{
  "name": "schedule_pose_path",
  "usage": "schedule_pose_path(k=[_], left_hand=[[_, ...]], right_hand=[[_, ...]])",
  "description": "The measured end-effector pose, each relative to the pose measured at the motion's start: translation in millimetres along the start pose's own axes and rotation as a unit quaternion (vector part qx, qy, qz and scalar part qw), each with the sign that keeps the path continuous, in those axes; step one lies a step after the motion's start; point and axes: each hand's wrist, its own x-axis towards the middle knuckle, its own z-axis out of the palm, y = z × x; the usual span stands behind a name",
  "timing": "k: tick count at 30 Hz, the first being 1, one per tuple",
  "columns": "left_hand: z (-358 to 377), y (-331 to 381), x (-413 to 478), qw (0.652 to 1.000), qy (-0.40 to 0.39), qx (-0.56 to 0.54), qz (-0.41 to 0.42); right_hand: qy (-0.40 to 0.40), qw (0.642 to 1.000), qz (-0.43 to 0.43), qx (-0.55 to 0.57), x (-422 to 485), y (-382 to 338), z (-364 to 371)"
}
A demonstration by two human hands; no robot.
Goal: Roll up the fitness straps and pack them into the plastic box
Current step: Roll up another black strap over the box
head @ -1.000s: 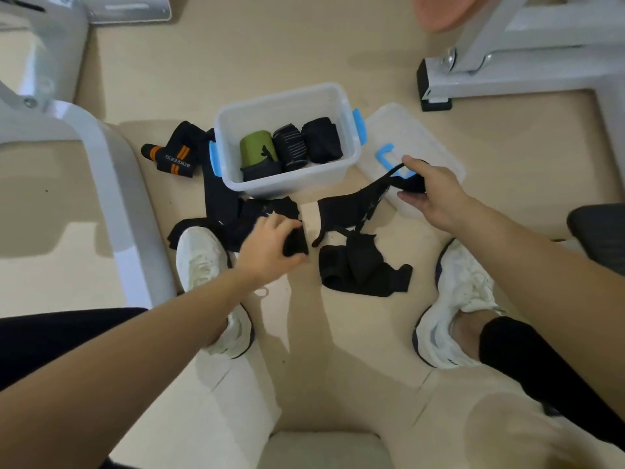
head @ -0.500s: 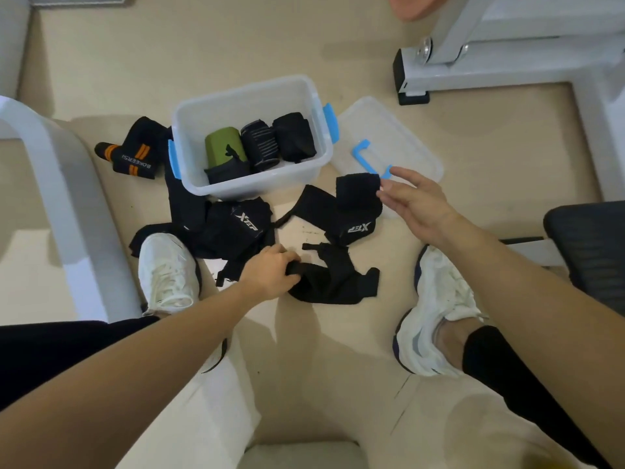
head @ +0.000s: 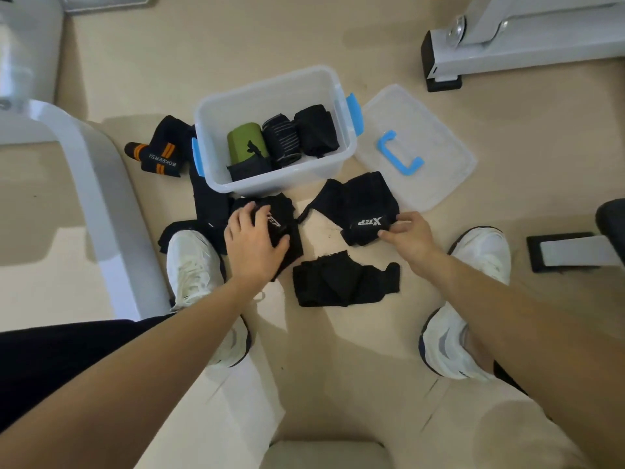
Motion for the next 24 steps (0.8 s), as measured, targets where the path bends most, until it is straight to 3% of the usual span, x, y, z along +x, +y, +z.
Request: schedule_pose_path(k=[4,8,12,16,20,24], left_hand=[[0,-9,20,0.995,-0.078,0.031,-0.057],[-2,-14,23,0.996,-0.077,-0.019,-0.032],[-10,-12,14,0.991,-0.096,-0.091,0.015],[-13,-6,11,0.988,-0.108,-0.107,-0.031],[-15,-4,13,0.980,-0.088,-0.172,-0.046],[-21,2,11,0.971,-0.092,-0.217,-0.036]], right_hand=[[0.001,0.999,0.021,0.046,-4,5,11],[-0.018,0.999,0.029,0.036,-11,3,25],[0.035,0.998,0.046,0.027,-18,2,50],[0.064,0.996,0.048,0.033,-18,5,62],[0.049,0.997,-0.005,0.057,-20,-2,50],[0.014,0.999,-0.007,0.035,-30,-9,48]])
